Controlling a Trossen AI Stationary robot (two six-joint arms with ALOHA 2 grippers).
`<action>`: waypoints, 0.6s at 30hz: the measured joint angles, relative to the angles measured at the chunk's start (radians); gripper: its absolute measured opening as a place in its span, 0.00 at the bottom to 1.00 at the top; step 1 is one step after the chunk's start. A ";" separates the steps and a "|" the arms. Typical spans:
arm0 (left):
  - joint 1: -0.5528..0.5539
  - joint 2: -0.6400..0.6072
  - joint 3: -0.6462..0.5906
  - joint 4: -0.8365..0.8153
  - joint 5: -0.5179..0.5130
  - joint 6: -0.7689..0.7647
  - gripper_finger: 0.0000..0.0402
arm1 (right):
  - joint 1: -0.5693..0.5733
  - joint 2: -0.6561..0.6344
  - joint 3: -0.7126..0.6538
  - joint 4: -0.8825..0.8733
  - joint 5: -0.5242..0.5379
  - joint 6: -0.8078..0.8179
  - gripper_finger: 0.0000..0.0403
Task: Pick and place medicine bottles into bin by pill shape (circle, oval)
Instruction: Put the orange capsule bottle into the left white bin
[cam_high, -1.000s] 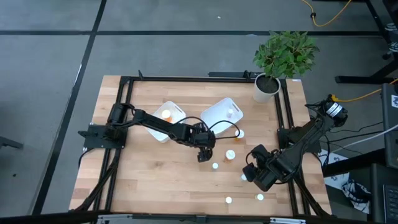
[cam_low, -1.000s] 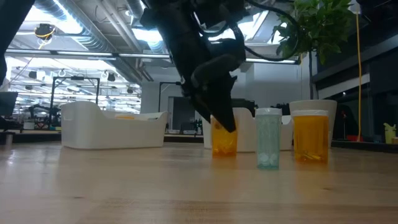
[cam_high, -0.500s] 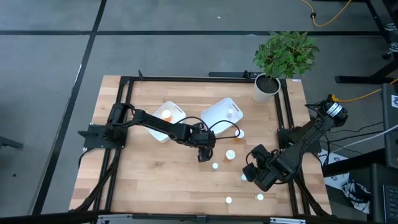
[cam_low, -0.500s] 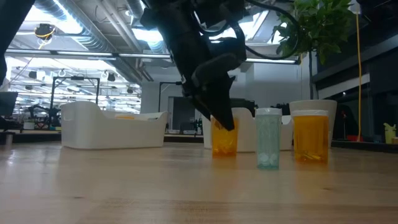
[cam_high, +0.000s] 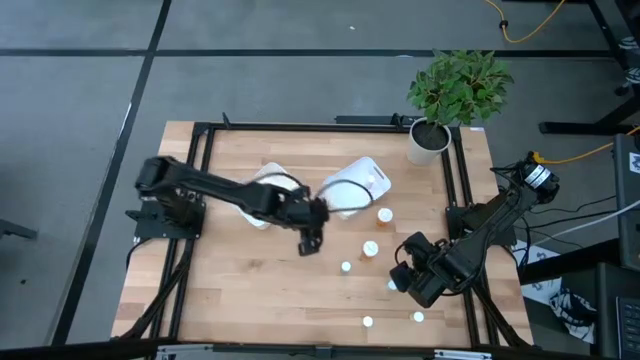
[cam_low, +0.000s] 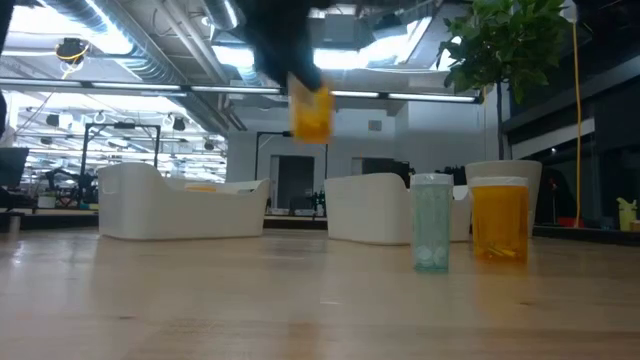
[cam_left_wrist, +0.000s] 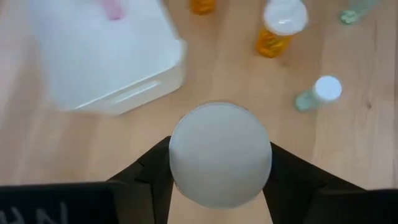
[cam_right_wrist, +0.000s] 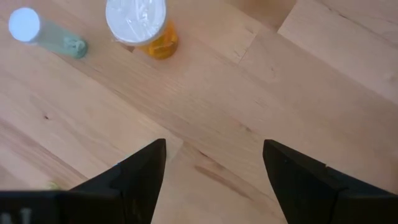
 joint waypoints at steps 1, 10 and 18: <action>0.001 -0.031 0.000 -0.040 -0.017 -0.013 0.44 | 0.000 0.000 0.000 0.001 0.000 0.000 0.67; 0.050 -0.182 -0.056 -0.311 -0.139 -0.120 0.44 | 0.000 0.000 0.000 0.010 0.000 0.002 0.67; 0.142 -0.240 -0.299 -0.150 -0.106 -0.107 0.44 | 0.000 0.000 0.000 0.009 0.001 0.003 0.67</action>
